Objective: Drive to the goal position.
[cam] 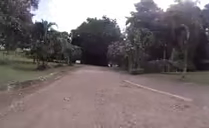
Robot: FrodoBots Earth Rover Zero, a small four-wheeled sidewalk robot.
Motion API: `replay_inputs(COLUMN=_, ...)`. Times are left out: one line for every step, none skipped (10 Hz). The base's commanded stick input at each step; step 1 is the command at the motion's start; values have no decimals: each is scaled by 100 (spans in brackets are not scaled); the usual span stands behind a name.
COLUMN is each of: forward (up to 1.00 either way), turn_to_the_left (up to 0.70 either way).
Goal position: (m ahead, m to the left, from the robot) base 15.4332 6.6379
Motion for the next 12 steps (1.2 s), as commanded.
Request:
replay_inputs(forward=70, turn_to_the_left=0)
replay_inputs(forward=70, turn_to_the_left=0)
replay_inputs(forward=70, turn_to_the_left=0)
replay_inputs(forward=70, turn_to_the_left=0)
replay_inputs(forward=70, turn_to_the_left=0)
replay_inputs(forward=70, turn_to_the_left=6)
replay_inputs(forward=70, turn_to_the_left=17)
replay_inputs(forward=70, turn_to_the_left=28)
replay_inputs(forward=70, turn_to_the_left=24)
replay_inputs(forward=70, turn_to_the_left=0)
replay_inputs(forward=70, turn_to_the_left=0)
replay_inputs(forward=70, turn_to_the_left=0)
